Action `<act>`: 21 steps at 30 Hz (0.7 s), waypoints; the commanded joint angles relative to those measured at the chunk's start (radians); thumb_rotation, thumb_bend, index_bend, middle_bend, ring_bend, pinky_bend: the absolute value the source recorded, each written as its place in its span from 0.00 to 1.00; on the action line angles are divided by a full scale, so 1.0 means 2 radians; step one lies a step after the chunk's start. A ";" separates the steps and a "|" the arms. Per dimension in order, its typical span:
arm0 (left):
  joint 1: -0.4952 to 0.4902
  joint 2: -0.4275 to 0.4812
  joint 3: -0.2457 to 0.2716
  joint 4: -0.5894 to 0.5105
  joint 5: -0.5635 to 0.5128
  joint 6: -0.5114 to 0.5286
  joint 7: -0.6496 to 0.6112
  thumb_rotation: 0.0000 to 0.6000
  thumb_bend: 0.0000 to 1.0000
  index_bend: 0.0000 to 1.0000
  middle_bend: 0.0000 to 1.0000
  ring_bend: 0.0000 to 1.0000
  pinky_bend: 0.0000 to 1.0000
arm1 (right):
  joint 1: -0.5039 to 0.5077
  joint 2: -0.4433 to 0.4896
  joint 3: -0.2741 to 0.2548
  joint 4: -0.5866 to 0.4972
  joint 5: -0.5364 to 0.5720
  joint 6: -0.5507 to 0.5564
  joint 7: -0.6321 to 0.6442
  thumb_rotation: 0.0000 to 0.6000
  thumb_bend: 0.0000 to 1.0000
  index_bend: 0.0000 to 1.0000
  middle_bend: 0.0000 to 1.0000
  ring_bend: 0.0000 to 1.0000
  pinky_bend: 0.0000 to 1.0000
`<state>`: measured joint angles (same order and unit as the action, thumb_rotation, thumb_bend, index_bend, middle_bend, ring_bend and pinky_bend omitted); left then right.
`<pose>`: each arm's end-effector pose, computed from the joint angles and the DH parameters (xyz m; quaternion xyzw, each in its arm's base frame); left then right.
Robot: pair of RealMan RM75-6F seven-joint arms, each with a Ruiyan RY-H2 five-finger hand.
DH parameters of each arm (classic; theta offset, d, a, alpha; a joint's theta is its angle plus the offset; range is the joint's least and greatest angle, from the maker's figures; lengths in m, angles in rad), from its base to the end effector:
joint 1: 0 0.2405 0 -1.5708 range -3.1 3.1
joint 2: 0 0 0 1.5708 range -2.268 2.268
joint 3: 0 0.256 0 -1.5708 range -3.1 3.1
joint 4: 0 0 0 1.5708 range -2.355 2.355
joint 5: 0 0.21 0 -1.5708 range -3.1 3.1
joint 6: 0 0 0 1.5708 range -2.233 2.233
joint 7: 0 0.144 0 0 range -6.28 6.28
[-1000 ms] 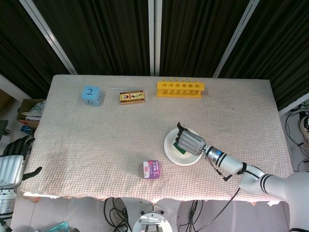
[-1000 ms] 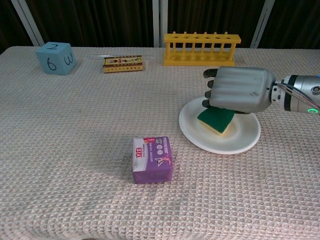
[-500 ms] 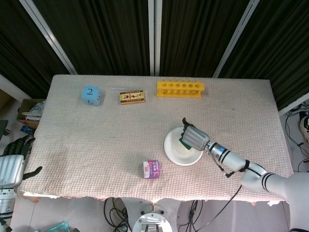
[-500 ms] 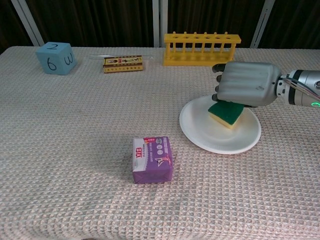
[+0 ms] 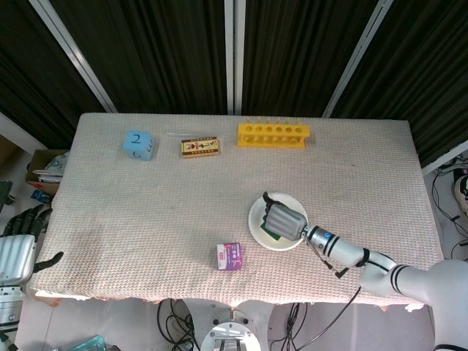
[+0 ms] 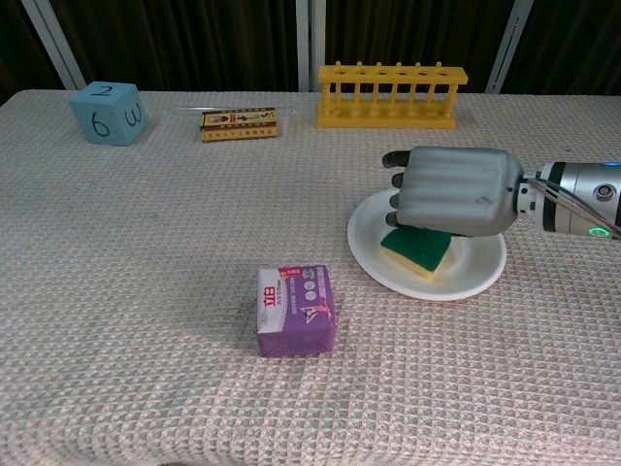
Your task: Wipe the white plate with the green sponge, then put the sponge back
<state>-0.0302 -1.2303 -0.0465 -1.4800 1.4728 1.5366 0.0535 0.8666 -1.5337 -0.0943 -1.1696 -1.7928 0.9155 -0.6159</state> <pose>-0.3369 0.1632 0.1431 -0.5773 -0.3742 -0.3589 0.6308 -0.1688 -0.3287 -0.0395 0.9072 0.1577 0.2039 0.3324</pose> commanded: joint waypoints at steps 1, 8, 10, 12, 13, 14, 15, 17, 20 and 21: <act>0.000 0.000 0.000 0.000 0.000 0.000 0.000 1.00 0.09 0.15 0.09 0.10 0.15 | -0.010 0.016 -0.008 -0.010 -0.002 0.006 -0.003 1.00 0.44 0.66 0.54 0.45 0.21; 0.000 0.001 0.000 -0.002 0.003 0.002 0.003 1.00 0.09 0.15 0.09 0.10 0.15 | -0.012 0.016 0.013 0.017 0.034 -0.021 -0.017 1.00 0.44 0.67 0.54 0.45 0.20; 0.001 0.001 0.000 -0.004 0.002 0.004 0.004 1.00 0.09 0.15 0.09 0.10 0.15 | -0.003 0.001 0.022 0.034 0.038 -0.028 -0.016 1.00 0.44 0.67 0.54 0.45 0.20; 0.003 0.002 0.001 -0.007 0.003 0.006 0.005 1.00 0.09 0.15 0.09 0.10 0.15 | 0.006 -0.014 0.032 0.053 0.042 -0.034 -0.013 1.00 0.44 0.67 0.54 0.45 0.20; 0.004 0.003 0.002 -0.008 0.003 0.006 0.006 1.00 0.09 0.15 0.09 0.10 0.15 | 0.010 -0.022 0.037 0.063 0.044 -0.038 -0.011 1.00 0.44 0.67 0.54 0.45 0.20; 0.006 0.005 0.003 -0.009 0.003 0.008 0.007 1.00 0.09 0.15 0.09 0.10 0.15 | 0.017 -0.031 0.042 0.074 0.047 -0.042 -0.008 1.00 0.44 0.67 0.54 0.45 0.20; 0.007 0.006 0.004 -0.010 0.003 0.010 0.007 1.00 0.09 0.15 0.09 0.10 0.15 | 0.022 -0.037 0.046 0.081 0.047 -0.046 -0.006 1.00 0.44 0.67 0.54 0.45 0.20; 0.010 0.007 0.004 -0.011 0.001 0.012 0.007 1.00 0.09 0.15 0.09 0.10 0.15 | 0.033 -0.048 0.049 0.088 0.043 -0.049 -0.002 1.00 0.44 0.67 0.54 0.45 0.20; 0.012 0.008 0.004 -0.012 0.000 0.013 0.006 1.00 0.09 0.15 0.09 0.10 0.15 | 0.043 -0.057 0.046 0.087 0.034 -0.046 0.012 1.00 0.44 0.67 0.54 0.45 0.20; 0.012 0.008 0.004 -0.012 0.000 0.013 0.006 1.00 0.09 0.15 0.09 0.10 0.15 | 0.044 -0.057 0.043 0.083 0.030 -0.043 0.017 1.00 0.44 0.67 0.54 0.45 0.20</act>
<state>-0.0061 -1.2146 -0.0385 -1.5043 1.4726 1.5626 0.0655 0.9489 -1.6421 -0.0041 -0.9990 -1.7235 0.8255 -0.5929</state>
